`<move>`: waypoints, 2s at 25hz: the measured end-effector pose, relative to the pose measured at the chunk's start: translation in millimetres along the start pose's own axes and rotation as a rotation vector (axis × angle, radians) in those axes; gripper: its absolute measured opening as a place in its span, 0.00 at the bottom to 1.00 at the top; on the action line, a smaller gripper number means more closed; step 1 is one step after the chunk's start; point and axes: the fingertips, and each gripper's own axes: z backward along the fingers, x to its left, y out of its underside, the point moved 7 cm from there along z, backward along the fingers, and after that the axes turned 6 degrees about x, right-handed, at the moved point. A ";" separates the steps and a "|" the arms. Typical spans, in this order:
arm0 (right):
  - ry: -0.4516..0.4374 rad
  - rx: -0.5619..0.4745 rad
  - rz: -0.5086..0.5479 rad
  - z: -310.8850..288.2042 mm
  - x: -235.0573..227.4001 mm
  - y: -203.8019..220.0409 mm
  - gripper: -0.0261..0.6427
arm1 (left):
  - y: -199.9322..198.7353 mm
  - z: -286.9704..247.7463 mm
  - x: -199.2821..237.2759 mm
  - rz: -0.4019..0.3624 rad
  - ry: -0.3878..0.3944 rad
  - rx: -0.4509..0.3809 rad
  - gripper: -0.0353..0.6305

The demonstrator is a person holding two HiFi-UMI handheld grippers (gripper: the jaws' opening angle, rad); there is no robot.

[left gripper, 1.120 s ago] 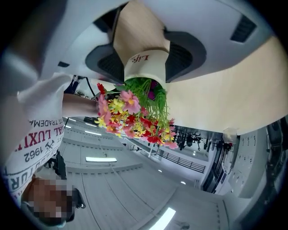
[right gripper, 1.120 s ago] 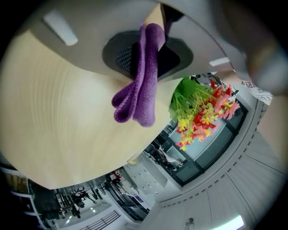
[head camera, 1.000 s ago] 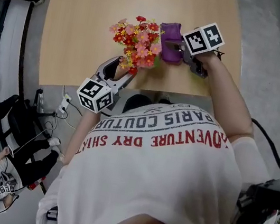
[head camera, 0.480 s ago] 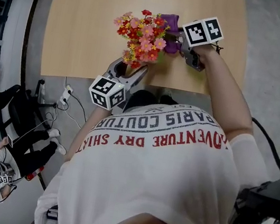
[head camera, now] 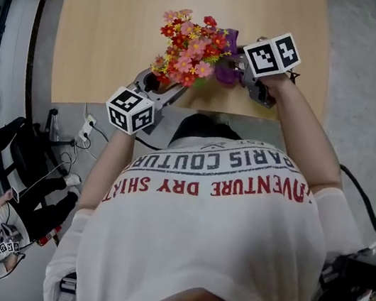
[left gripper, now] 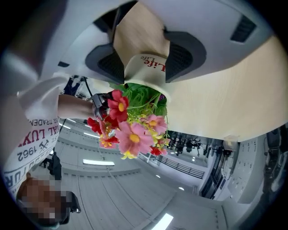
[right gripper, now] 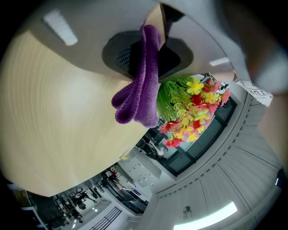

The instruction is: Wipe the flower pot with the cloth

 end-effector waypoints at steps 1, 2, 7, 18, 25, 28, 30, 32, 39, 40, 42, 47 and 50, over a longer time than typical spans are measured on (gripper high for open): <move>0.004 -0.013 -0.018 1.3 0.7 5.7 0.13 | -0.7 -1.3 2.7 -0.021 0.030 0.018 0.46; 0.008 -0.026 -0.040 2.5 1.2 10.4 0.12 | -1.9 -2.7 5.4 -0.044 0.063 0.035 0.46; 0.024 -0.062 -0.089 9.6 10.9 25.5 0.12 | -13.9 -8.0 17.0 -0.163 0.220 0.107 0.46; -0.045 -0.135 -0.178 35.8 -1.5 20.0 0.12 | -17.1 -9.8 19.4 -0.230 0.217 0.182 0.46; -0.116 -0.086 -0.165 44.3 1.3 2.1 0.12 | -9.0 -7.7 -10.0 -0.090 0.109 0.001 0.46; -0.133 -0.039 -0.173 36.0 1.0 0.1 0.12 | -11.1 -9.3 -19.0 -0.083 0.113 -0.016 0.46; -0.136 -0.024 -0.185 29.2 -4.3 -0.6 0.12 | -10.6 -10.8 -19.2 -0.081 0.111 -0.022 0.46; -0.132 -0.017 -0.187 24.7 -7.9 -2.0 0.12 | -10.6 -11.4 -17.8 -0.081 0.112 -0.024 0.46; -0.031 0.061 -0.157 13.3 -18.7 -1.2 0.12 | -12.6 -9.4 -18.0 -0.086 0.112 -0.021 0.46; 0.005 0.079 -0.144 10.3 -21.3 0.1 0.12 | -12.8 -9.3 -18.1 -0.087 0.112 -0.020 0.46; 0.078 0.113 -0.112 5.4 -26.1 3.1 0.12 | -12.9 -10.4 -18.8 -0.086 0.112 -0.019 0.46; 0.170 0.160 -0.047 -0.9 -28.8 4.6 0.12 | -13.8 -11.8 -16.4 -0.089 0.114 -0.012 0.46; 0.165 0.160 -0.046 -1.5 -28.6 5.2 0.12 | -15.2 -11.4 -12.1 -0.099 0.119 0.000 0.46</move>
